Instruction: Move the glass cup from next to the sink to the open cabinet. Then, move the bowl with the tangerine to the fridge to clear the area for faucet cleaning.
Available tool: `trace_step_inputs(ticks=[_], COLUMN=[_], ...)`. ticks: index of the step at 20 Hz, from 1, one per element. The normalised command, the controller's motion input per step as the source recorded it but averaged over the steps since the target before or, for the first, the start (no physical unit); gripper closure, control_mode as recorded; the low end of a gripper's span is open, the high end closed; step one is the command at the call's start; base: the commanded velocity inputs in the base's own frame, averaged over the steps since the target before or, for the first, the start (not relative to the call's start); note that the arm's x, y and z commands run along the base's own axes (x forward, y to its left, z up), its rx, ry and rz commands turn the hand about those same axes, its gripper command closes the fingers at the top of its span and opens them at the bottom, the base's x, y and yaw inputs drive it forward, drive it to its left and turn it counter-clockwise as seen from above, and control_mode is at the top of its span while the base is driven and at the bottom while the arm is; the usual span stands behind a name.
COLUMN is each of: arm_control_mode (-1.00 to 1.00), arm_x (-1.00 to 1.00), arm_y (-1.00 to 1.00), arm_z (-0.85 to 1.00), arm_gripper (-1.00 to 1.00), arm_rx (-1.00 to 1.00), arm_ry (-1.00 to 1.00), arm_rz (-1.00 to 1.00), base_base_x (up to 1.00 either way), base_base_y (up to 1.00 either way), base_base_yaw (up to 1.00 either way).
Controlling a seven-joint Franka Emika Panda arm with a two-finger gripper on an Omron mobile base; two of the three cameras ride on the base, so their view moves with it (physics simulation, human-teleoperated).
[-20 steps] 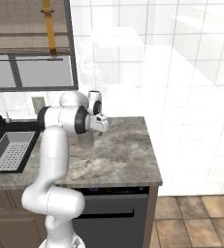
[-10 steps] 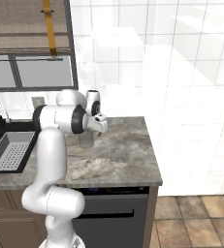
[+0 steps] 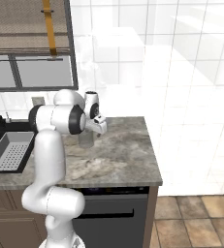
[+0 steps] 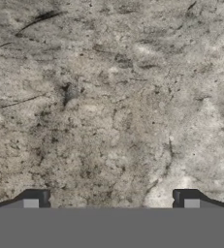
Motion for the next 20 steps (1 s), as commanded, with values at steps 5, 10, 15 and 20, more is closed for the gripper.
trace_step_inputs(ticks=[5,10,15,20], arm_control_mode=[-1.0,-1.0,-1.0,-1.0], arm_x=[0.0,0.0,0.0,-0.31], arm_y=[0.0,0.0,0.0,-0.05], arm_z=[0.13,0.27,0.46,0.5], arm_gripper=[-1.0,-1.0,-1.0,-1.0], arm_rx=[0.0,0.0,0.0,0.0], arm_ry=[-0.08,-0.1,-0.13,-0.19], arm_rz=[0.0,0.0,0.0,0.0], base_base_x=[0.0,0.0,0.0,0.0], base_base_y=[0.0,0.0,0.0,0.0], base_base_yaw=[0.0,0.0,0.0,0.0])
